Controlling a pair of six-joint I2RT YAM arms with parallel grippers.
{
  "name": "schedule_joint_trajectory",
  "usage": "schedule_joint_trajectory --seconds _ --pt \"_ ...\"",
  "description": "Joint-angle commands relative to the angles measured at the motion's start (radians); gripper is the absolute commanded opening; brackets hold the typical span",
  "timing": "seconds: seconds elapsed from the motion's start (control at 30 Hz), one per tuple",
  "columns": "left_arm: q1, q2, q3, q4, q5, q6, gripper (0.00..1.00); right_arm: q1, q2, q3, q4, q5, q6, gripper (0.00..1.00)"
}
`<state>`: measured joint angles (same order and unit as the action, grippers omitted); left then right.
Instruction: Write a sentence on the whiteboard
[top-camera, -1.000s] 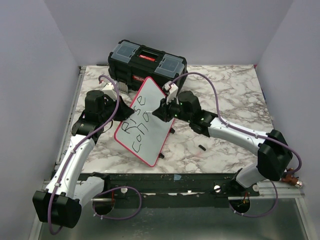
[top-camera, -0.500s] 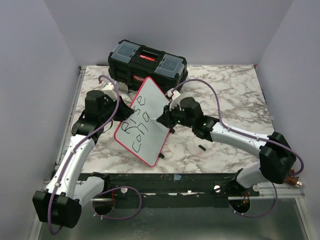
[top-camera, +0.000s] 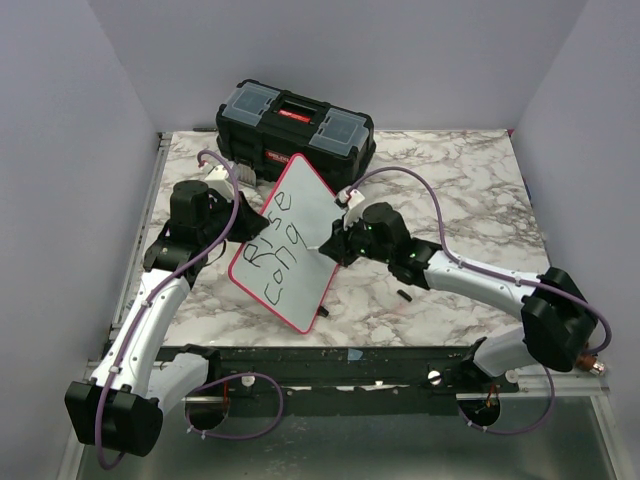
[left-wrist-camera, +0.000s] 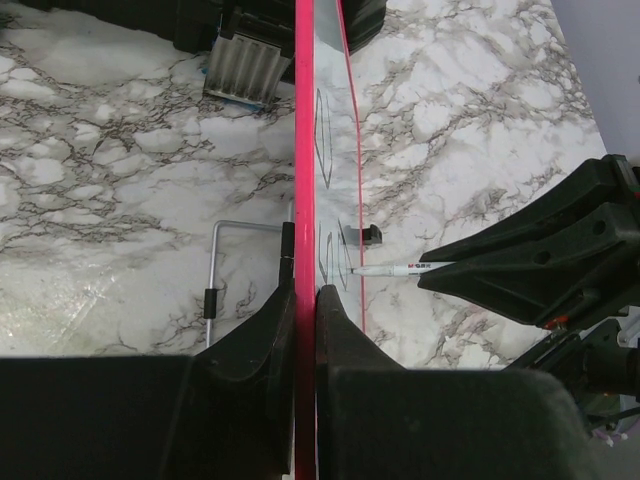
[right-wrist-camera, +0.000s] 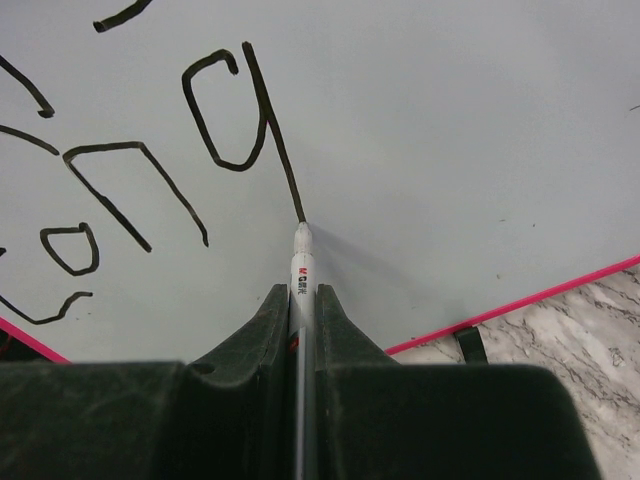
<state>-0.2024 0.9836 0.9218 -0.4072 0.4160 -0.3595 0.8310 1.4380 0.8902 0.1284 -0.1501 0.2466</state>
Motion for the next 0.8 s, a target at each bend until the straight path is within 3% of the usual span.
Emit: schedule_joint_trajectory --seconds 0.0,0.37,0.77 --pt "-0.02 -0.003 0.003 -0.043 -0.017 0.097 0.0 0.007 -0.033 -0.026 -0.04 0.02 0.009 0.01" --pt "-0.022 -0.006 0.003 -0.044 -0.015 0.097 0.0 0.007 -0.117 -0.018 -0.075 0.093 0.001 0.01" --pt "-0.023 -0.011 0.002 -0.045 -0.019 0.097 0.0 0.007 -0.051 0.118 -0.069 0.105 -0.023 0.01"
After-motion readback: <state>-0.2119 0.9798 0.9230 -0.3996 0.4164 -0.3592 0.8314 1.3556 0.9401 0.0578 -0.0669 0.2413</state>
